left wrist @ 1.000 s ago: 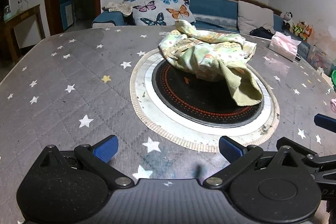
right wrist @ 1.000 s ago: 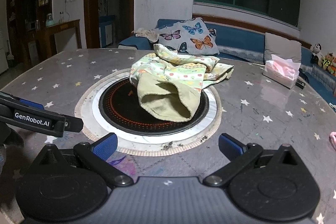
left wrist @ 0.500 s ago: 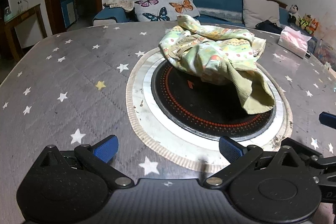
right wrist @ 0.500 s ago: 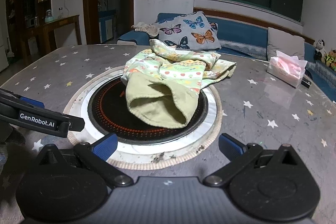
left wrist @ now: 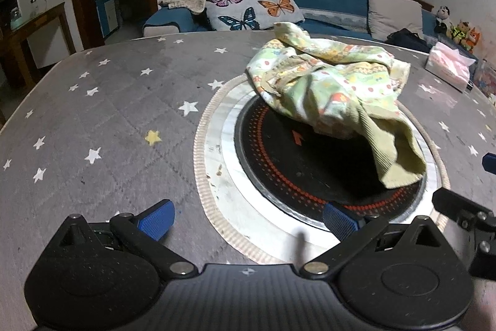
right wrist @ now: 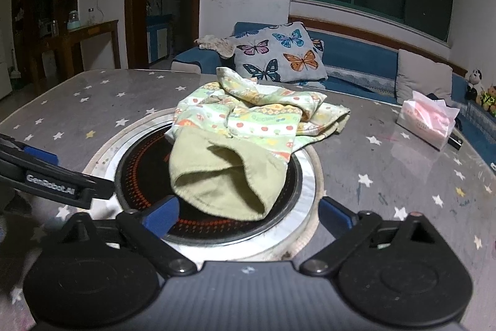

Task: Fold clothes

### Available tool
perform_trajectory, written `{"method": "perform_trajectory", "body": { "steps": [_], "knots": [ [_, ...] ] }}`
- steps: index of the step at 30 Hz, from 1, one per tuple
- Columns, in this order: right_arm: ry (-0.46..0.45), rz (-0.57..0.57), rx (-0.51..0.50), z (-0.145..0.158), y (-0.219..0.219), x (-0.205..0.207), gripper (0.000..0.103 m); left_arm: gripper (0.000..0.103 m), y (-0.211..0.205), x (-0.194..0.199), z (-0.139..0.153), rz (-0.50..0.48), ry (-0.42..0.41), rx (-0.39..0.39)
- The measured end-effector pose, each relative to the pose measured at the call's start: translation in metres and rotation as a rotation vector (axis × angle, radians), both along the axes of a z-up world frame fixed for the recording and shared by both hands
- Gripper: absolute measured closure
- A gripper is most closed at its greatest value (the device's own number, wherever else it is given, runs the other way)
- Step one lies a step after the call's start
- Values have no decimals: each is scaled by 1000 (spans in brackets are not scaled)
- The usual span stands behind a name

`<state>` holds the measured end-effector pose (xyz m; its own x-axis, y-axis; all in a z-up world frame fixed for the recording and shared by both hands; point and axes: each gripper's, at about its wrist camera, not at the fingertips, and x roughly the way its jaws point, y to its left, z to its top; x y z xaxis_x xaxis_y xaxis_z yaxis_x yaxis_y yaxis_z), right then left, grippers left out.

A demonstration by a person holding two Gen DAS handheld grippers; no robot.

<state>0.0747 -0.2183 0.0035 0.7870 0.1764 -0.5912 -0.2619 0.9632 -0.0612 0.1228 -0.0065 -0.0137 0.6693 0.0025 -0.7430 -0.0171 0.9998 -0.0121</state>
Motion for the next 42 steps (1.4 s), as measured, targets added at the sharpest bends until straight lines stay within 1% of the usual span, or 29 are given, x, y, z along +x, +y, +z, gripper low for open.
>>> {"method": "perform_trajectory", "body": {
  "steps": [4,7,10,12,13,15,16,18,19,21,24,30,35,37,38,42],
  "knots": [
    [9,-1,-5,0,0,14,11,0,4,7,2,11,0,-1],
    [12,-1,-12,0,1,24,16,0,6,11,3,12,-2,-2],
    [26,0,-15,-3,3,36,23,0,6,18,6,13,-2,-4],
    [38,-2,-17,-6,3,44,36,0,5,23,8,11,-5,-4],
    [46,-6,-21,-9,3,50,40,0,5,25,9,10,-6,-3],
    [67,-13,-18,-13,2,61,59,2,5,31,12,9,-12,-3],
    [81,-16,-9,-15,1,67,66,5,6,34,14,8,-14,-4],
    [103,-16,13,-18,-2,74,93,8,7,40,18,5,-21,-4],
    [110,-12,30,-18,-4,76,97,10,8,43,21,4,-27,0],
    [99,3,48,-14,-6,75,101,12,9,45,25,-4,-39,4],
    [81,36,83,-2,-9,66,101,13,9,46,29,-19,-51,13],
    [63,133,146,27,-17,27,102,13,11,37,27,-34,-40,-3],
    [122,264,175,45,-23,-33,102,13,15,21,32,-61,-49,-13],
    [179,314,178,48,-25,-53,101,12,16,16,34,-71,-52,-16],
    [198,323,177,49,-27,-60,99,12,16,13,34,-78,-53,-17],
    [189,329,202,62,-40,-70,87,12,12,11,31,-97,-46,-13]
  ]
}}
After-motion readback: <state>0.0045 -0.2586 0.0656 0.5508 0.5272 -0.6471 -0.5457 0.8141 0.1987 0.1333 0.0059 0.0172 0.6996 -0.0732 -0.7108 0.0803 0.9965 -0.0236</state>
